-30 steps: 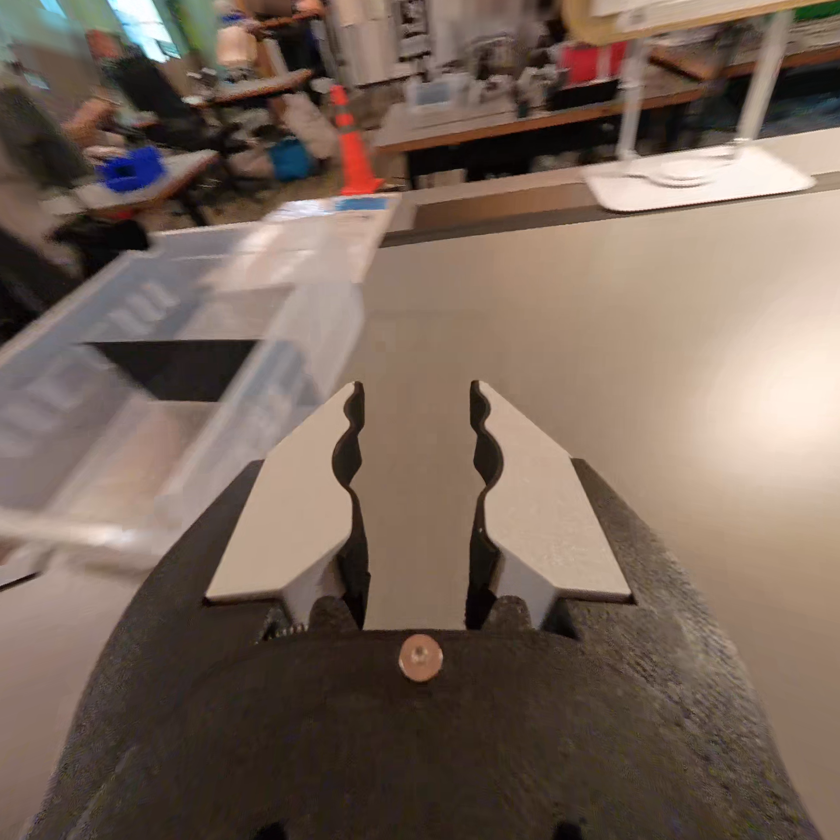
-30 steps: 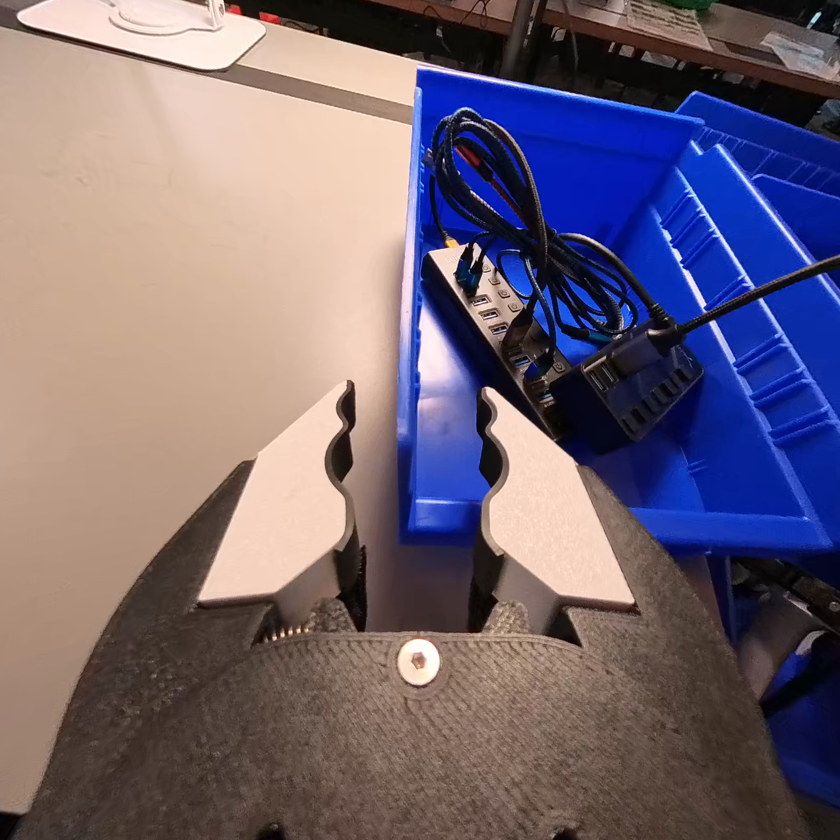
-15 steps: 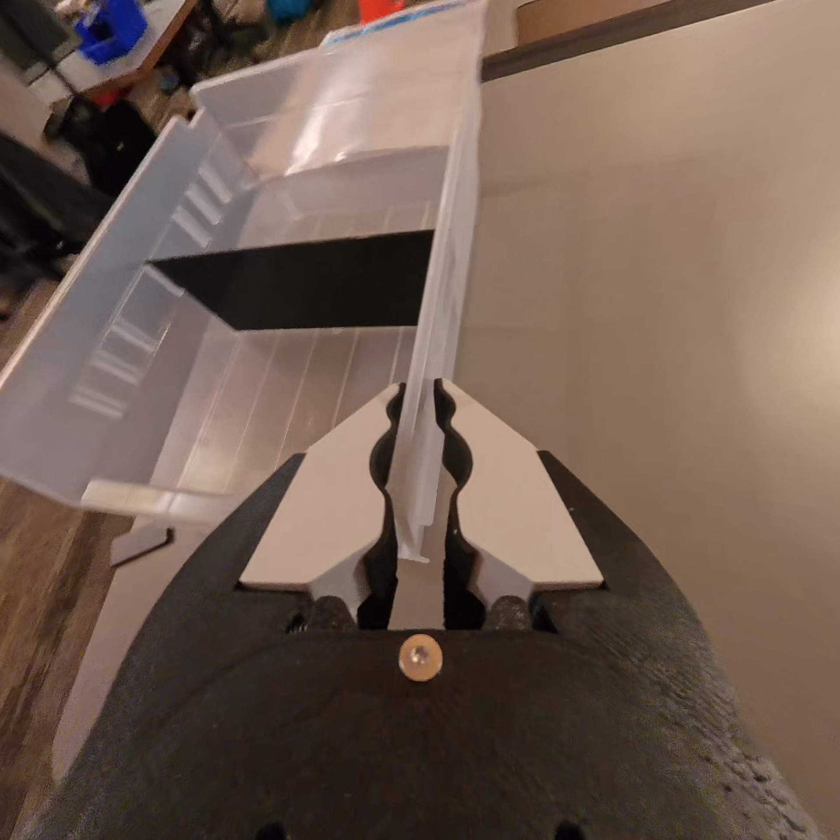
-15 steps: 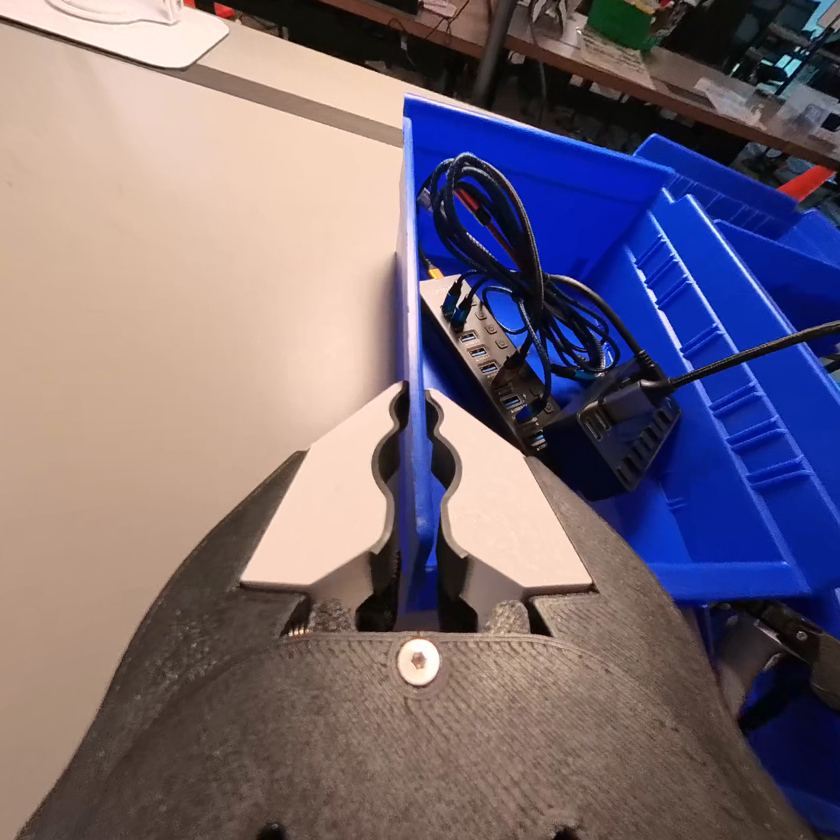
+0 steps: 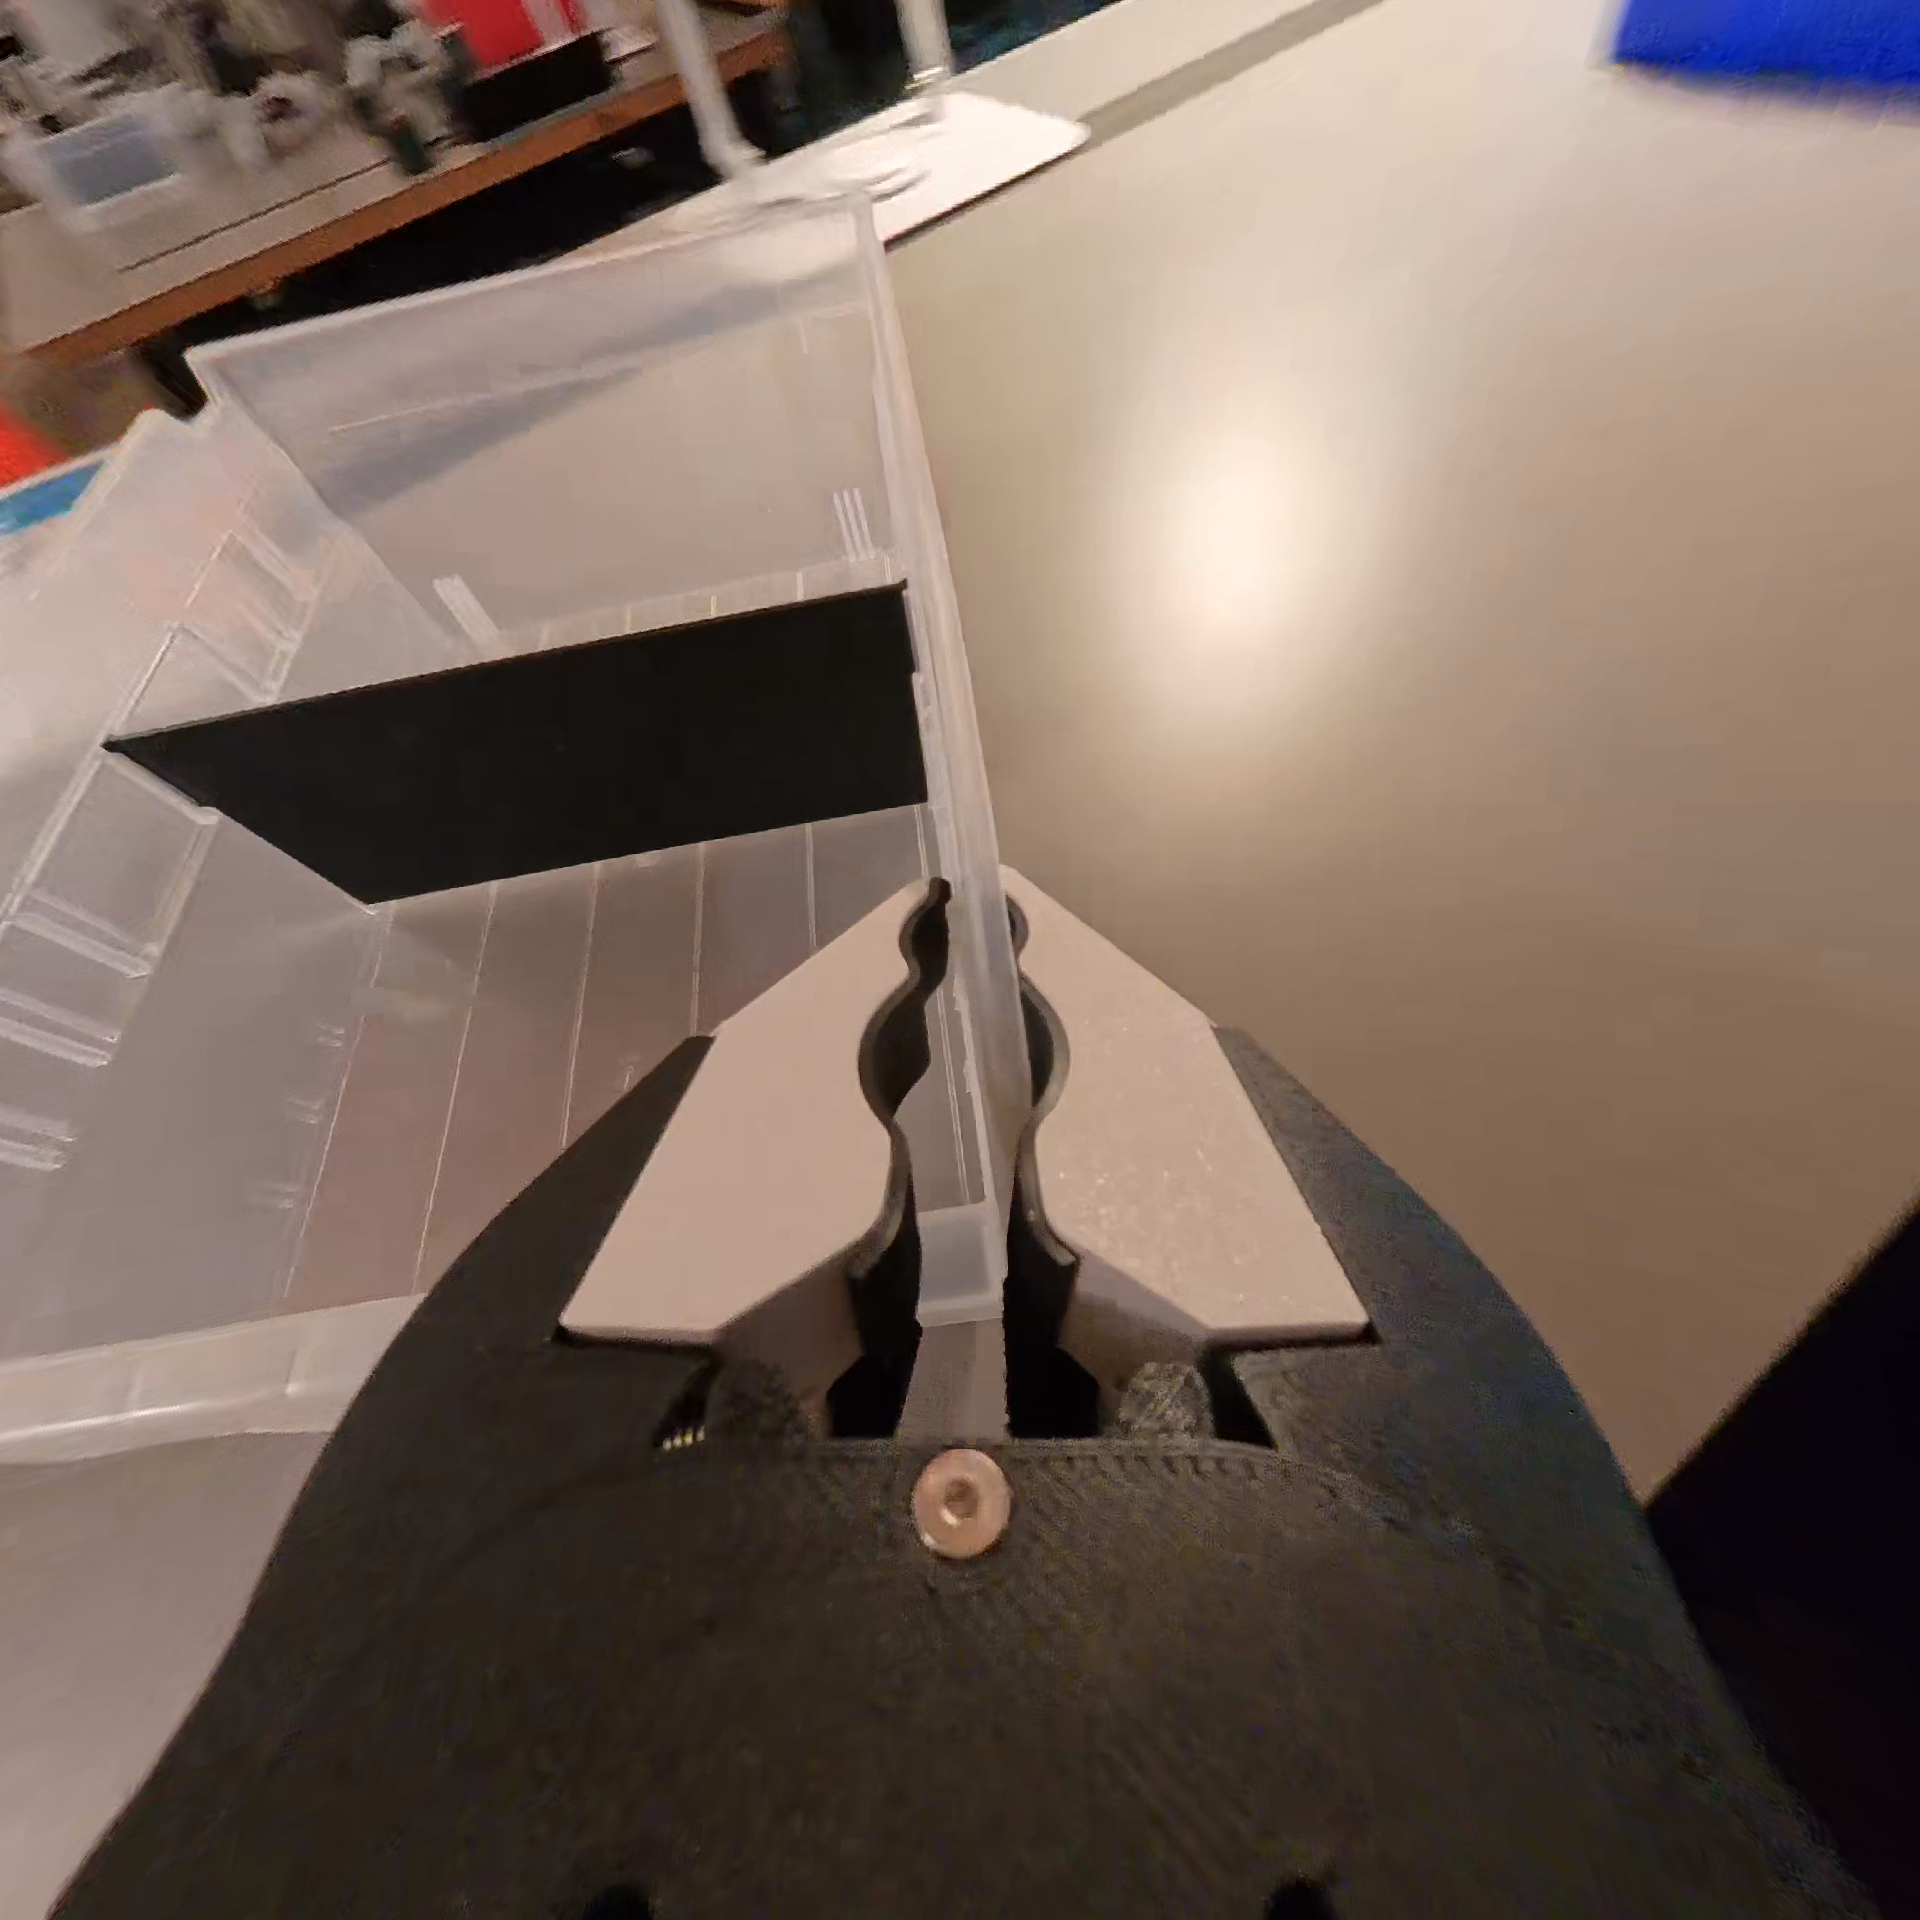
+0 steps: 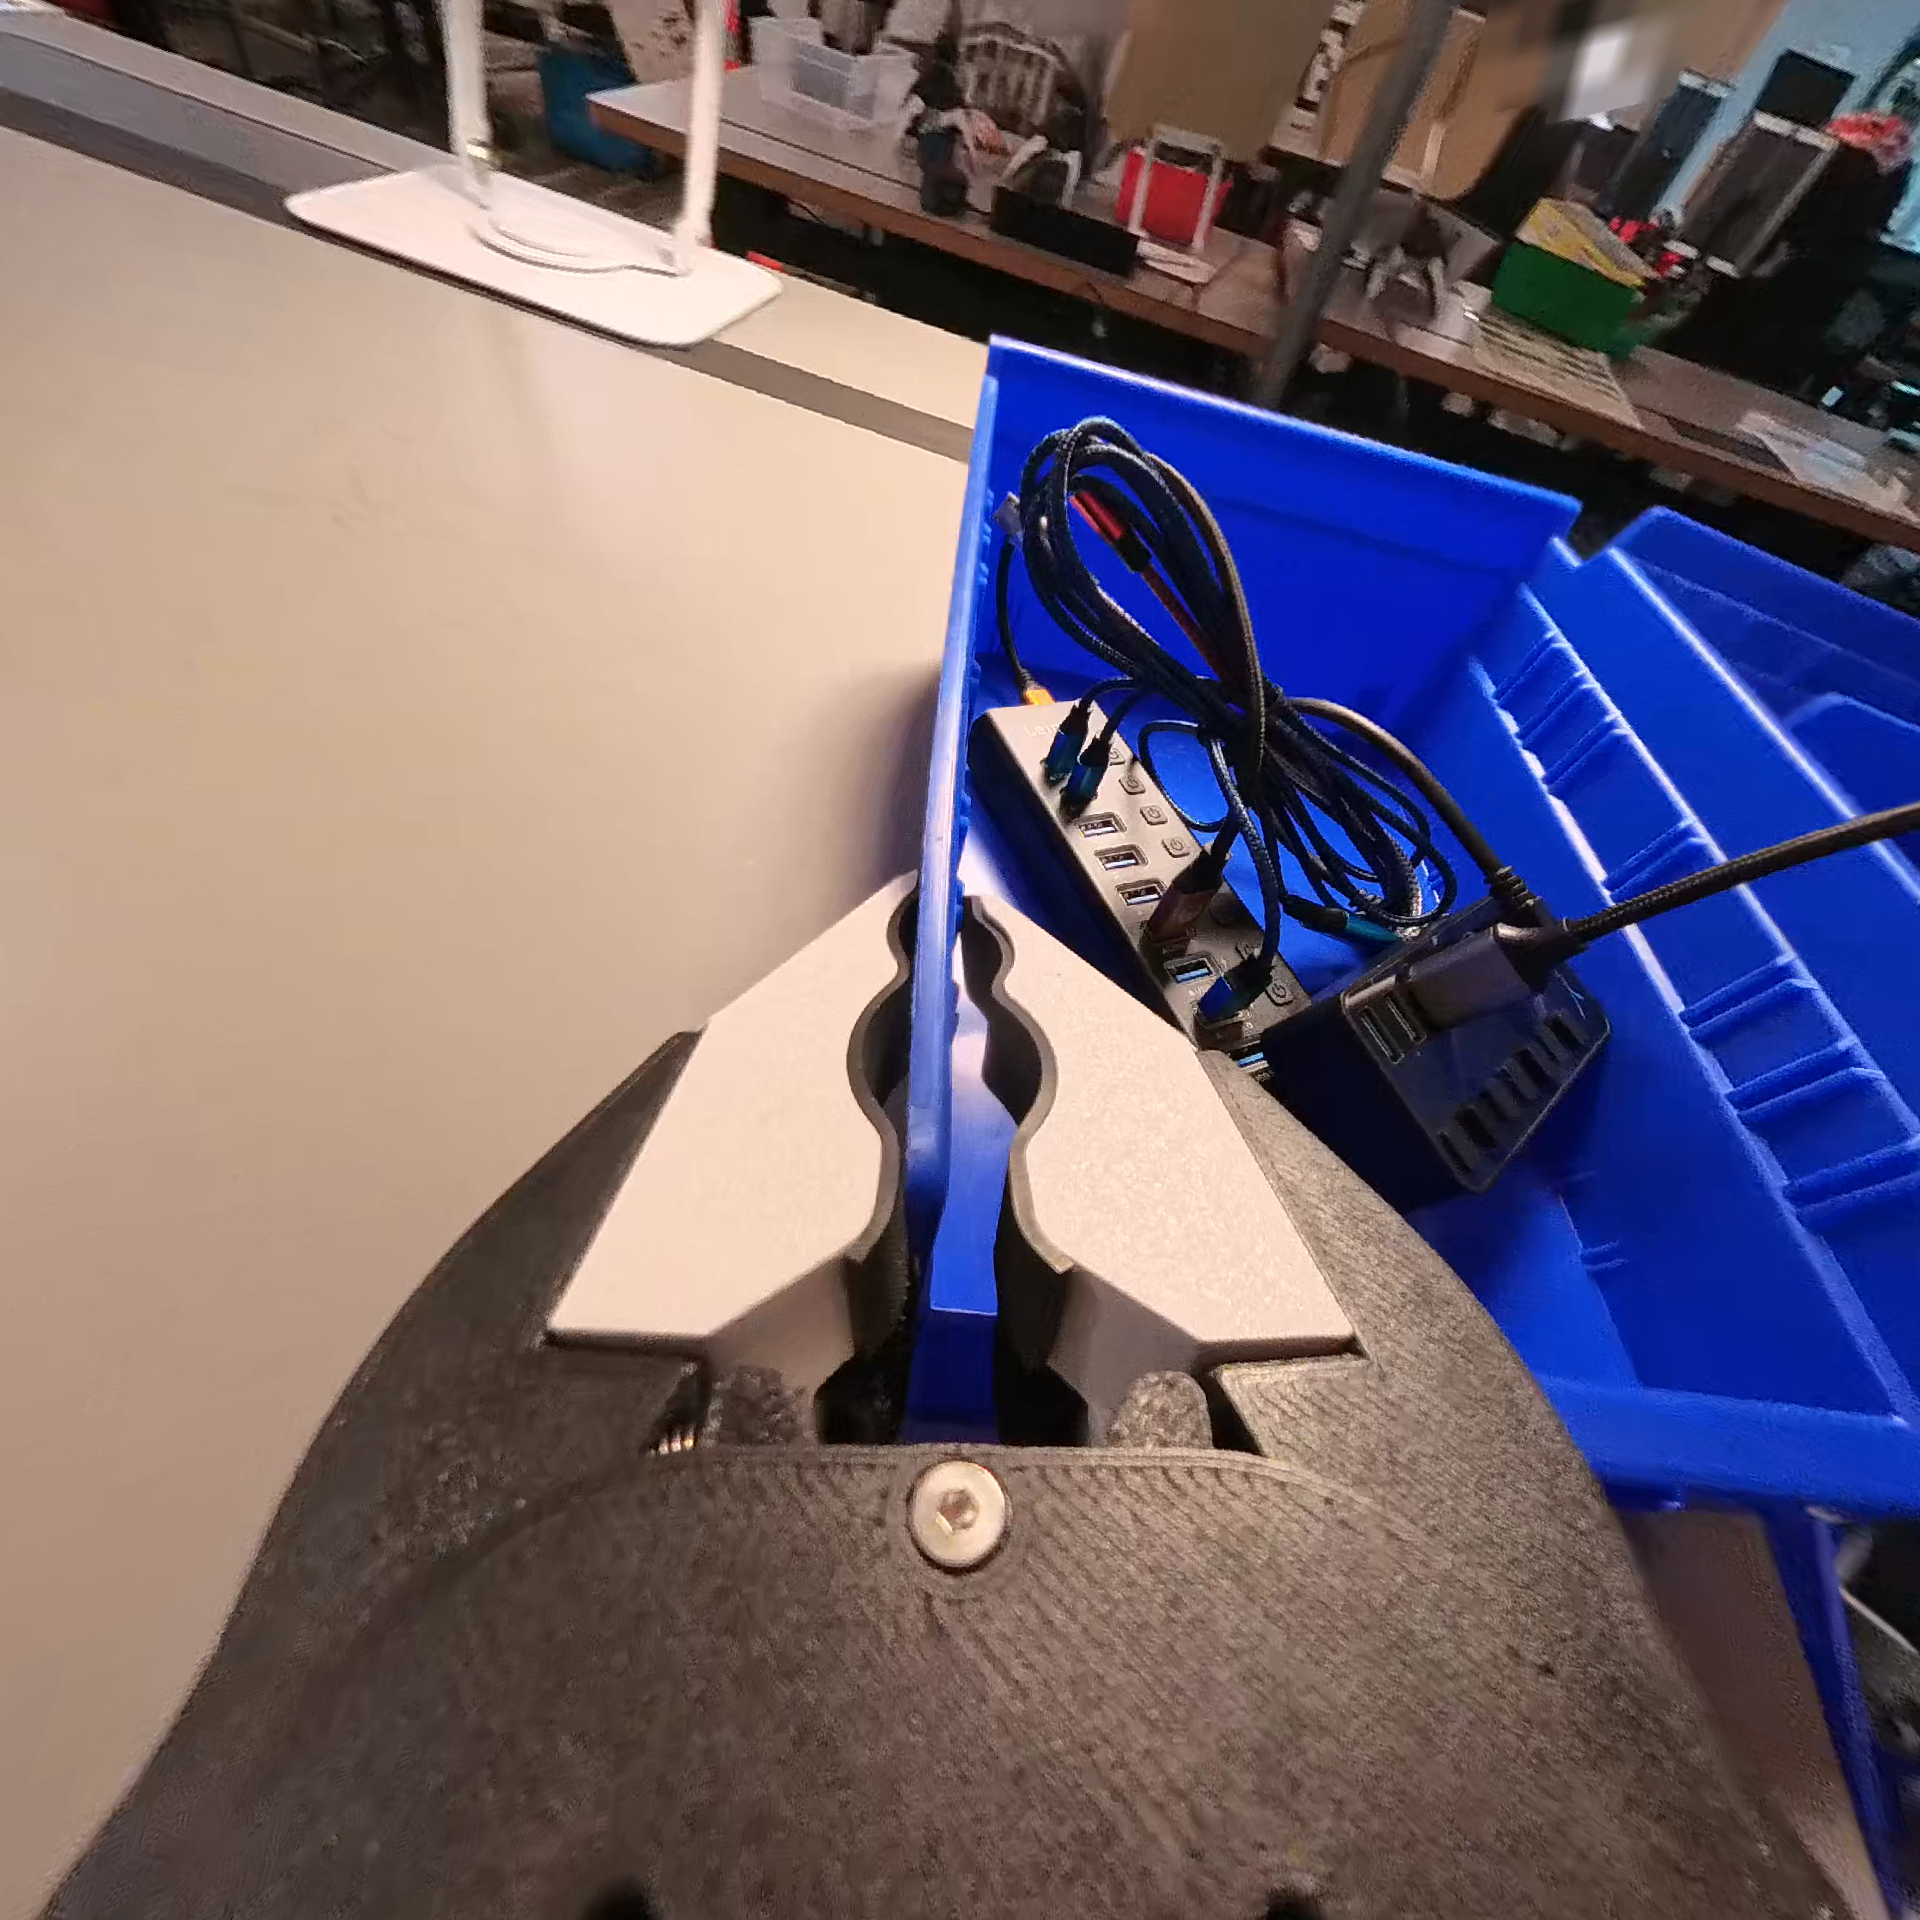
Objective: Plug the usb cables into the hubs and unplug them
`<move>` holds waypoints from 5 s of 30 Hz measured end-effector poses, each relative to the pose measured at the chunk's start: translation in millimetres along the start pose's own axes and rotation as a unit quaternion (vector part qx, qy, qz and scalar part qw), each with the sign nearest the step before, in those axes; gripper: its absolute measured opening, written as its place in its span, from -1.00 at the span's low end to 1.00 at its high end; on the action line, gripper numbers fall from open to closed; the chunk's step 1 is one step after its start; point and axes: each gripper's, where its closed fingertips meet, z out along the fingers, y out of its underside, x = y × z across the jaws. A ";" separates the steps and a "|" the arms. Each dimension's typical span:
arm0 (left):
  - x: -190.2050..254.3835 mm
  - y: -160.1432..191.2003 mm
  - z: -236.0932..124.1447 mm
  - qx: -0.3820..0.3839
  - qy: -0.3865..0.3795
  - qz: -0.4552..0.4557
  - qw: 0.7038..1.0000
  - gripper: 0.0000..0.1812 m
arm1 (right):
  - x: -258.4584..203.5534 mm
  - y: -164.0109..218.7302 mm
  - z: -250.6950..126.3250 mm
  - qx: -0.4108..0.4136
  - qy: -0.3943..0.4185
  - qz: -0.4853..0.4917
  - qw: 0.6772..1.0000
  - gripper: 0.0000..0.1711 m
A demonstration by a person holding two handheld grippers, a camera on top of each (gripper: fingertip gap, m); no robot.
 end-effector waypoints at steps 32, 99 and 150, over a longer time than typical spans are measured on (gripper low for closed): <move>266.7 -44.5 -4.5 0.040 0.470 0.154 0.868 -0.90 | -257.5 -122.2 109.0 0.139 -0.480 -0.153 0.852 -0.68; -36.4 -27.9 49.3 -0.364 0.016 0.200 0.910 -0.69 | -63.6 5.4 18.0 -0.302 -0.226 -0.316 0.871 -0.80; 22.6 -34.6 76.4 -0.011 -0.228 -0.095 0.969 -0.88 | -25.2 -12.3 11.5 -0.048 0.140 -0.019 0.989 -0.98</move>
